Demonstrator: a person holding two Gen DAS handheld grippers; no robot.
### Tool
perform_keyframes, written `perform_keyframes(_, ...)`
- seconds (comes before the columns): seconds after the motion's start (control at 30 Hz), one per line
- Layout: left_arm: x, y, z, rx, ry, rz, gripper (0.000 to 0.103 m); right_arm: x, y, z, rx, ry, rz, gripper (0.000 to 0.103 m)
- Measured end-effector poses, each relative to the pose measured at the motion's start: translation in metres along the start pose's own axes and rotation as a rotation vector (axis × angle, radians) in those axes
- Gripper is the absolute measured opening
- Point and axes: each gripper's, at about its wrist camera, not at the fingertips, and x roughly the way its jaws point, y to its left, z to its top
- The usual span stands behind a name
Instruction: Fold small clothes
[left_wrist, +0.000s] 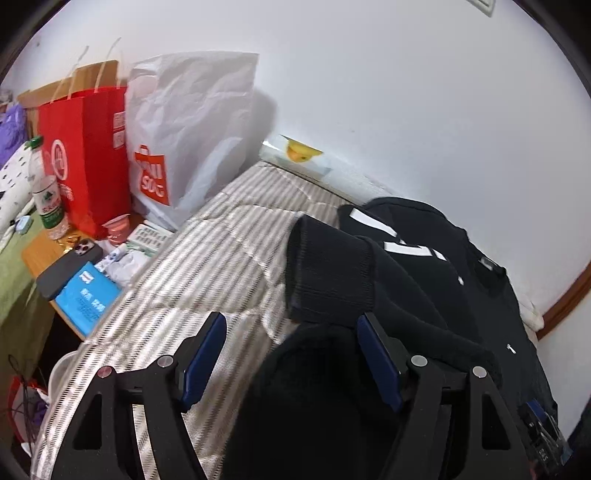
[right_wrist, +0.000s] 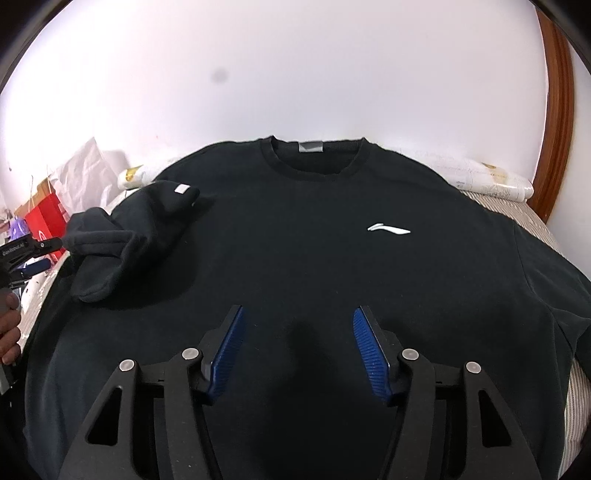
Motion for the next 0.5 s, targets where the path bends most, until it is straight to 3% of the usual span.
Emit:
perform_keyframes(0.23,-0.003,0.024,0.01,-0.075,-0.013,0.029,0.072,-0.003,0.023,0.014,-0.012,-0.018,0.055,0.06)
perform_keyframes(0.5,-0.002,0.052,0.019,-0.134,-0.01,0.091,0.072,0.026,0.118,0.045,-0.199,0.03,0.18,0.061)
